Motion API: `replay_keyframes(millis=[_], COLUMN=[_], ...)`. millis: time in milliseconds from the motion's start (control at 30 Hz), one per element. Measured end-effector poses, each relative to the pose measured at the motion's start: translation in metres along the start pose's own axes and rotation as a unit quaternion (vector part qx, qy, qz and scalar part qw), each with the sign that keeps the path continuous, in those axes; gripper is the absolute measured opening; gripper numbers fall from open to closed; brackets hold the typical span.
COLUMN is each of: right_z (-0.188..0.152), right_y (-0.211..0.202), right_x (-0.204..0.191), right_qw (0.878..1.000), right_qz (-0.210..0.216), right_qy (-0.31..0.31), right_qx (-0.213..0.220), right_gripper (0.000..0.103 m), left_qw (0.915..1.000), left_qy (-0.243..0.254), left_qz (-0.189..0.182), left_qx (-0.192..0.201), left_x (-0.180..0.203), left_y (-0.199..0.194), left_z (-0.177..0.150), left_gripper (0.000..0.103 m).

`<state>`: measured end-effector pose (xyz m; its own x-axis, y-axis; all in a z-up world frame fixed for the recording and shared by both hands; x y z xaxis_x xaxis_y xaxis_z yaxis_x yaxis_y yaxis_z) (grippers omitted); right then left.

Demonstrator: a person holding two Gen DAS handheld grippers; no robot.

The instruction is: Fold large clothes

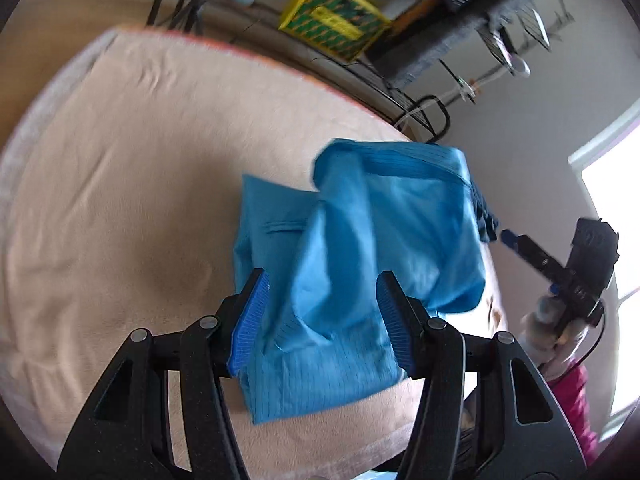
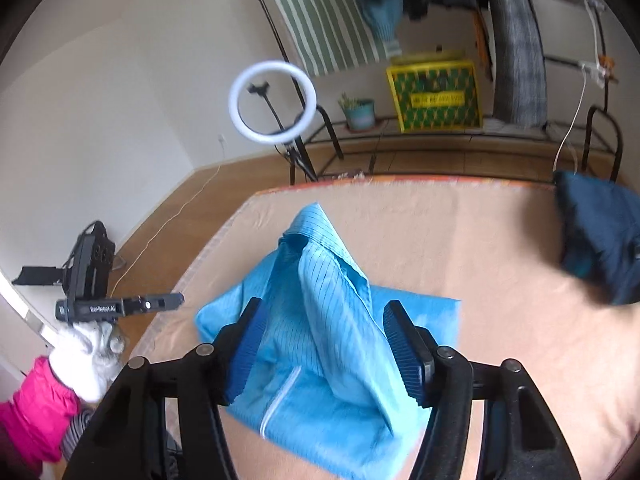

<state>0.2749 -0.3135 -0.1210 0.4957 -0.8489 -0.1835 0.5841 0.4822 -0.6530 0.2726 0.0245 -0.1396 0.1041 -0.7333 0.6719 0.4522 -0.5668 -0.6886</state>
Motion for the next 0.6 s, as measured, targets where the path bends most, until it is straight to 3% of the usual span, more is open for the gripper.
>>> replay_keyframes(millis=[133,167,200,267,300,400,600], right_z=[0.004,0.003,0.002,-0.003,-0.004,-0.009,-0.028], right_y=[0.044,0.052,0.059,0.068,0.071,0.058,-0.011], right_x=[0.004,0.005,0.005,0.004,0.003,-0.007,-0.053], right_qw=[1.000,1.000,1.000,1.000,0.999,1.000,0.997], right_qz=[-0.008,-0.007,-0.008,0.000,0.002,-0.009,-0.002], right_qy=[0.002,0.006,0.010,0.017,0.019,-0.002,-0.078], right_qx=[-0.020,-0.023,-0.025,-0.027,-0.030,-0.017,0.019], right_gripper=[0.064,0.064,0.062,0.038,0.019,0.002,0.000], left_qw=[1.0000,0.9999,0.9996,0.9995,0.9995,0.9988,0.9960], left_qy=[0.007,0.007,0.006,0.012,0.024,0.048,0.087], left_qz=[0.001,-0.012,-0.025,-0.025,-0.017,-0.009,0.001], left_qx=[-0.007,-0.009,-0.015,-0.017,-0.010,0.004,0.016], left_x=[-0.008,-0.009,-0.009,-0.008,-0.005,0.002,0.002], left_y=[0.018,0.021,0.025,0.026,0.025,0.017,-0.007], left_z=[0.005,0.006,0.006,0.008,0.007,0.003,-0.016], left_gripper=[0.057,0.048,0.031,0.008,0.006,0.003,0.002])
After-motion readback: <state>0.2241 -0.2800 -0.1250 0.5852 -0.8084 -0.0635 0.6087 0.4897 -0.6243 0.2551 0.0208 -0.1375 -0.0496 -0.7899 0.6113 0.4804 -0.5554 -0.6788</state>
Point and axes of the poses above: each gripper's, at about its wrist camera, not at the fingertips, and y roughly the way its jaws point, x to its right, z to its top, the point moved 2 cm from there along y, roughly the way its jaws point, and after that the axes turned 11 degrees about -y, right-handed, at the moved point
